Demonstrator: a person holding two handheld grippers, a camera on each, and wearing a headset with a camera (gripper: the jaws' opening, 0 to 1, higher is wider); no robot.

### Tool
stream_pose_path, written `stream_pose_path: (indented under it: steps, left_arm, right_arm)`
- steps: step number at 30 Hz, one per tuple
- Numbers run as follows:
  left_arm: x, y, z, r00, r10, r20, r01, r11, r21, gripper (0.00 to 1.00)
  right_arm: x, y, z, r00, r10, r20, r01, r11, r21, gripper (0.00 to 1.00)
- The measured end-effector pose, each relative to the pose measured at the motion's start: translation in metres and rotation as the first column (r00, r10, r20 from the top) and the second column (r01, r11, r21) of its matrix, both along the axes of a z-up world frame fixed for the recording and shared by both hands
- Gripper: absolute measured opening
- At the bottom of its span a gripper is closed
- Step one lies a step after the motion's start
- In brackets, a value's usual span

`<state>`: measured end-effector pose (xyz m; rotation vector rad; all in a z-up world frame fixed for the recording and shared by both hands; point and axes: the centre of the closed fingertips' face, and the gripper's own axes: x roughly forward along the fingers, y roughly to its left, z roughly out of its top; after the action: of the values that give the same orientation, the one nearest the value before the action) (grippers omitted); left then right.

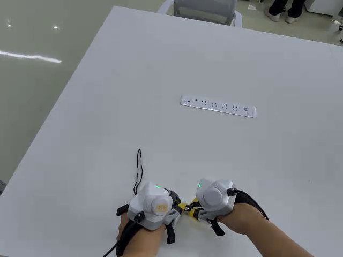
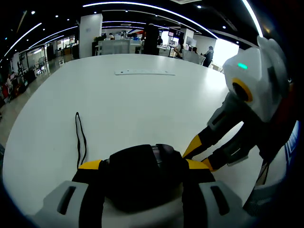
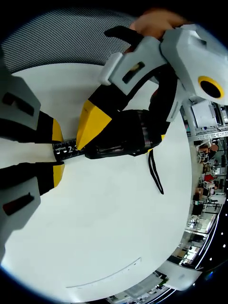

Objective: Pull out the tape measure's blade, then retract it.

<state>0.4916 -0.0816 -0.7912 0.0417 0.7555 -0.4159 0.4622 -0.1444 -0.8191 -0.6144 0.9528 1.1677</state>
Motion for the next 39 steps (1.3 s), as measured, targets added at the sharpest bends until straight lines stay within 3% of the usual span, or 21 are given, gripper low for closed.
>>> stream_pose_path:
  steps: [25,39]
  left_arm:
    - [-0.001,0.002,0.0,1.0,-0.002,0.001,0.002,1.0,-0.01,0.64]
    - [-0.001,0.002,0.002,1.0,0.003,0.005,-0.003,1.0,-0.02,0.64]
  right_arm:
    - [-0.001,0.011,0.0,1.0,0.014,0.007,-0.014,1.0,0.015,0.13]
    - [0.001,0.017,0.001,1.0,0.022,0.018,-0.023,0.998,0.062,0.13]
